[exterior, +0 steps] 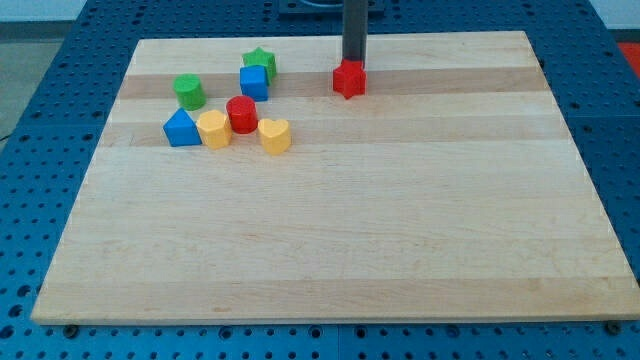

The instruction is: Push the red circle into the hexagon

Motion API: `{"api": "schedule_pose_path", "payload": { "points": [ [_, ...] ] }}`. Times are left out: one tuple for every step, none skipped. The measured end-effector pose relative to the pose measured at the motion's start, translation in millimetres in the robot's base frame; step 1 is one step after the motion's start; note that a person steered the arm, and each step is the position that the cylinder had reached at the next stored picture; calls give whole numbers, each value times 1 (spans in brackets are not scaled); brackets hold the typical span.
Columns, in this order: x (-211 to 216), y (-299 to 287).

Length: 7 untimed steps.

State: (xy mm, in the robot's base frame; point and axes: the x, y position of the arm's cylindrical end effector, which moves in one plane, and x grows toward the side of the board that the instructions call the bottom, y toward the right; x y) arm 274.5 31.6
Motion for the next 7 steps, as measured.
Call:
{"api": "schedule_pose_path", "payload": {
  "points": [
    [35, -46],
    [52, -35],
    [21, -14],
    [28, -59],
    [58, -99],
    [71, -154],
    [71, -182]
  ]
}}
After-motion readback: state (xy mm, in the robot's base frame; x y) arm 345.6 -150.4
